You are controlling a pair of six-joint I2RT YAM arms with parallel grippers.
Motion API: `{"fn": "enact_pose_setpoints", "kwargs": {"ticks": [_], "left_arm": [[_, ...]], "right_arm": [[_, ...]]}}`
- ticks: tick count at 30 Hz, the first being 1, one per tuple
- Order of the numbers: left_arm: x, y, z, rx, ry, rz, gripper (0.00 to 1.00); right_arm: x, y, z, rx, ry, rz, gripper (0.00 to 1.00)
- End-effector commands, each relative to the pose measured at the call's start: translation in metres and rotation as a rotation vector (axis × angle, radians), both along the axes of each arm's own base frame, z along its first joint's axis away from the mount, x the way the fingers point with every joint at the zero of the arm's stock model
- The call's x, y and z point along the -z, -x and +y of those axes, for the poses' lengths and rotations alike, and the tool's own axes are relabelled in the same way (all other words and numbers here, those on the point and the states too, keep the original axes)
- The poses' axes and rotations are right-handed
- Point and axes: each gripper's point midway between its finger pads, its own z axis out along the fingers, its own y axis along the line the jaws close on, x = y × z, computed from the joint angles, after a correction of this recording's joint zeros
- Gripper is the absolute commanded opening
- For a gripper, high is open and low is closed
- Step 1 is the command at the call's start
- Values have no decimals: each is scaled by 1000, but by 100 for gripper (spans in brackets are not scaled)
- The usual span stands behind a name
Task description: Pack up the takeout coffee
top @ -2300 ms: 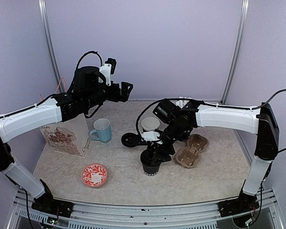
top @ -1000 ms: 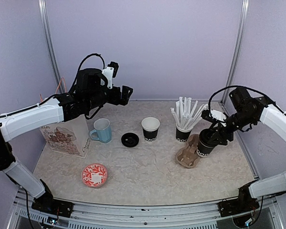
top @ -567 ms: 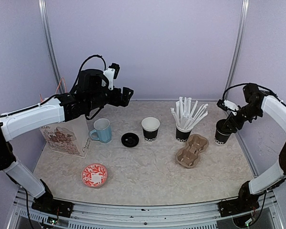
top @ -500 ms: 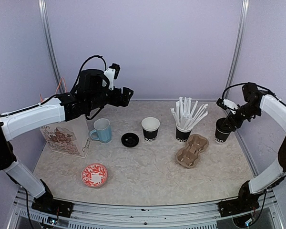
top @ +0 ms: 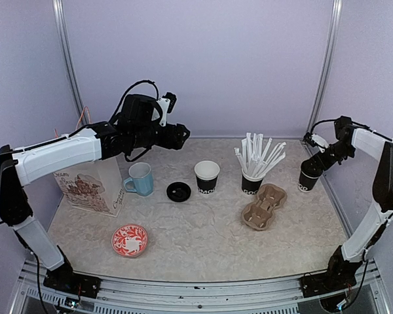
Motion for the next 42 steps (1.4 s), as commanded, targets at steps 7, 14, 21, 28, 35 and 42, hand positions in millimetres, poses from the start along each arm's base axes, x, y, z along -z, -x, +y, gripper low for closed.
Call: {"fn": "enact_pose_setpoints", "kwargs": {"ticks": [7,14,21,28,35,42], "left_arm": [[28,2,-30,75,-59,97,74],[47,-4,-44,83,-110,174,67],[92,-23,-61,66,-134,315,54],[143,-39,-67,6,-159,444,49],[181,-42,-65,-10,-204,508,32],[171,-33,-66,7,-211,504,0]], "right_arm": [[9,-6,0,35,-77,30,86],[-48,3,2,63,-66,-112,99],[-81,39,54,-42,-237,-265,96],[-83,66,102,-176,-287,-355,91],[-71,74,118,-227,-309,-324,89],[-78,76,120,-239,-319,-333,87]]}}
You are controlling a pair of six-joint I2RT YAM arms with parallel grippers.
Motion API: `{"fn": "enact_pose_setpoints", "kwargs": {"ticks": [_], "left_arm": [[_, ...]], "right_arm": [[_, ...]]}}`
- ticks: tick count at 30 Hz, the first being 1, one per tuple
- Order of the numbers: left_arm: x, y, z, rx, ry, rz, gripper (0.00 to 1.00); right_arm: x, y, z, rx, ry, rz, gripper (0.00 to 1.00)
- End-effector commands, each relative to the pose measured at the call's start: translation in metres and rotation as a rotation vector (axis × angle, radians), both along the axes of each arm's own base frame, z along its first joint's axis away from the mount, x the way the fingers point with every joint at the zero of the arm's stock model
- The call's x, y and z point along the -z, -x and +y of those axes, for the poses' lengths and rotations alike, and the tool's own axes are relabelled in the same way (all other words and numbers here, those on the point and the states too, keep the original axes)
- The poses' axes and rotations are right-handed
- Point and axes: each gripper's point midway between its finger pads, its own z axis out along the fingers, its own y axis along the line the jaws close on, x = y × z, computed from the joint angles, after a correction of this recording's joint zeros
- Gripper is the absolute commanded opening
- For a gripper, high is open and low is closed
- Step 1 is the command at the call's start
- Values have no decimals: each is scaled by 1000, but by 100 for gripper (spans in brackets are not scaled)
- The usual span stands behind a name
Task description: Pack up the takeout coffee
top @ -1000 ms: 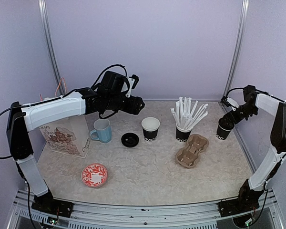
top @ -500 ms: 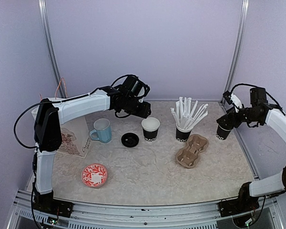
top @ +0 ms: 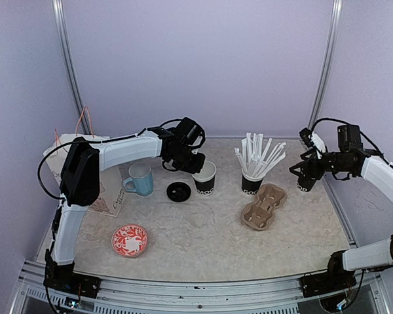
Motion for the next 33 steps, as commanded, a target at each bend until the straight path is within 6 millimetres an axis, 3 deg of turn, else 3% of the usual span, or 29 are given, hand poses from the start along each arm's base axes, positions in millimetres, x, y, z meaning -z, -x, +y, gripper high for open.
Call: {"fn": "enact_pose_setpoints", "kwargs": {"ticks": [1,6,11,17,25,33], "left_arm": [[-27,10,-1,22,10,-14,0],[-45,63,-7,172,-24,2,0],[-45,126,-9,330,-41,35,0],[-51,172,-11,402,-71,17,0],[-35,183,-11,408,-73,17,0],[-15,189,-12,432,-94,40,0]], "right_arm": [[-11,5,8,-32,-22,-21,86],[-31,11,11,-48,-27,-41,86],[-36,12,13,-51,-44,-40,86],[-33,15,24,-105,-73,-32,86],[-25,19,45,-157,-55,-14,87],[-18,19,48,-163,-36,-3,87]]}}
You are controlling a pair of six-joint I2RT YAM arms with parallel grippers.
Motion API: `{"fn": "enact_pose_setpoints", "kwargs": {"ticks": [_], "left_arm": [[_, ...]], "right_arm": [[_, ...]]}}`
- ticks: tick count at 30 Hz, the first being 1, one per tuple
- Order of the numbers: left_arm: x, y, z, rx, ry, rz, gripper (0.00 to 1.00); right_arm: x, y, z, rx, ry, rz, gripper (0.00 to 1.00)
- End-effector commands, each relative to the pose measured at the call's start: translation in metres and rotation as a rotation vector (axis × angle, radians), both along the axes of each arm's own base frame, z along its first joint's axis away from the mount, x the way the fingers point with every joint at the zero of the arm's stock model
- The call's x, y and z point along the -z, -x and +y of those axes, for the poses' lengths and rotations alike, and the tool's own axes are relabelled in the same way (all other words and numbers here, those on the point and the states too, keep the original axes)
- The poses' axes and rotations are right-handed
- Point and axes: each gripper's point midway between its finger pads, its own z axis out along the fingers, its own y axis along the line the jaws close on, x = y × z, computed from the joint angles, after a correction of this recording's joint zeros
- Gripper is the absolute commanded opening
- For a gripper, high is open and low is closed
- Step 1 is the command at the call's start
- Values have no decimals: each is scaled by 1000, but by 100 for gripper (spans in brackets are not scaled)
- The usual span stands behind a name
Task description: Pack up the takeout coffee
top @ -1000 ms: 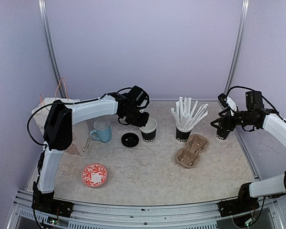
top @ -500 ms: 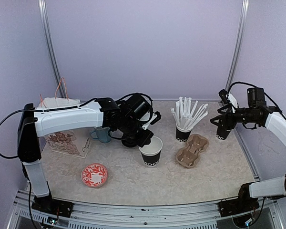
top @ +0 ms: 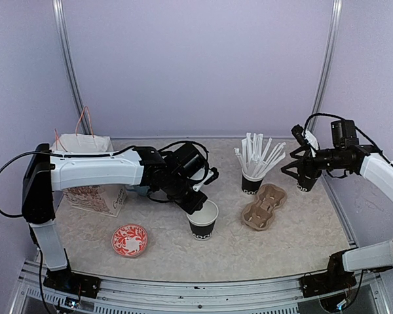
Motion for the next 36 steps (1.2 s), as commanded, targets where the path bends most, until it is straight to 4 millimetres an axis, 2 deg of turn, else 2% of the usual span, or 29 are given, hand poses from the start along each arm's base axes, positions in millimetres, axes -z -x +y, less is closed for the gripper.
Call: {"fn": "enact_pose_setpoints", "kwargs": {"ticks": [1,14,20,24,30,33,36], "left_arm": [[2,0,-7,18,18,-19,0],[11,13,-13,39,20,-8,3],[14,17,-9,74,-19,5,25],[1,15,-6,84,-39,-17,35],[-53,-18,7,-18,-29,-160,40],[-54,-46,25,-95,-60,-185,39],[-40,-66,31,-83,-94,-187,40]], "right_arm": [[5,-2,3,-7,10,7,87],[11,-4,7,-20,16,18,86],[14,-5,7,-20,21,22,87],[12,-5,7,-22,22,20,86],[9,-4,7,-22,24,13,87],[8,-5,7,-23,24,7,86],[5,-6,7,-24,28,-3,86]]}}
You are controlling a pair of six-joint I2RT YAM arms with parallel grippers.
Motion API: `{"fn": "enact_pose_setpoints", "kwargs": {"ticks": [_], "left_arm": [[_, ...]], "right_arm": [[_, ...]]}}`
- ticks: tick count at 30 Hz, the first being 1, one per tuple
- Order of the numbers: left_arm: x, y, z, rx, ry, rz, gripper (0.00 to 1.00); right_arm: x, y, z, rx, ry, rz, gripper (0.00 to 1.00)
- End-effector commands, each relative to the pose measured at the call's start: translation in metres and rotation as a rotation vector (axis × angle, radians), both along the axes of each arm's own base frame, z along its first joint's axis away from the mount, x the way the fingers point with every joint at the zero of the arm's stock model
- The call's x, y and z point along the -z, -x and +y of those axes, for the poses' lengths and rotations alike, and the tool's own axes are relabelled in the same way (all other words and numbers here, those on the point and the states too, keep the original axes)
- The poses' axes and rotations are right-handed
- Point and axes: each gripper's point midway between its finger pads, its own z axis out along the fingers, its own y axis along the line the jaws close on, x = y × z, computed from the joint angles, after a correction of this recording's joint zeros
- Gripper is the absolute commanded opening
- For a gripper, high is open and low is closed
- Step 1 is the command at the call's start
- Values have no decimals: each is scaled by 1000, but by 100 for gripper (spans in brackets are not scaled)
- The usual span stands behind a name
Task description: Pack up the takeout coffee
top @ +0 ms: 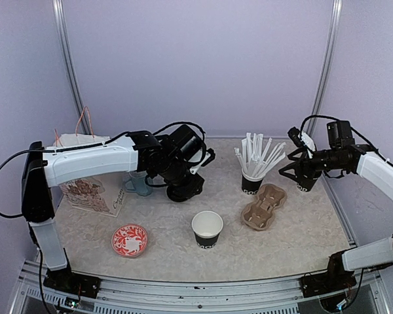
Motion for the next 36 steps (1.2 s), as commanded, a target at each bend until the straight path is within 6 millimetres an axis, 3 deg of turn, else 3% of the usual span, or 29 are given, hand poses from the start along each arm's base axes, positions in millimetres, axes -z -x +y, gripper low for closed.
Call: {"fn": "enact_pose_setpoints", "kwargs": {"ticks": [1,4,8,12,20,25,36], "left_arm": [[8,-40,24,-49,-71,-43,40],[25,-56,28,-69,-94,-18,40],[64,-68,35,-115,-205,-9,38],[81,-77,31,-131,-200,-6,37],[107,-89,26,-133,-182,49,38],[123,-92,28,-135,-214,54,32],[137,-101,37,-173,-273,21,18]], "right_arm": [[-8,0,4,-17,11,-29,87],[-7,-3,0,3,41,-41,87],[-5,-3,-1,8,48,-43,86],[0,-3,-2,15,51,-35,86],[10,-2,-3,17,58,-21,86],[15,-3,-2,13,55,-16,86],[19,-2,-1,7,51,-5,86]]}}
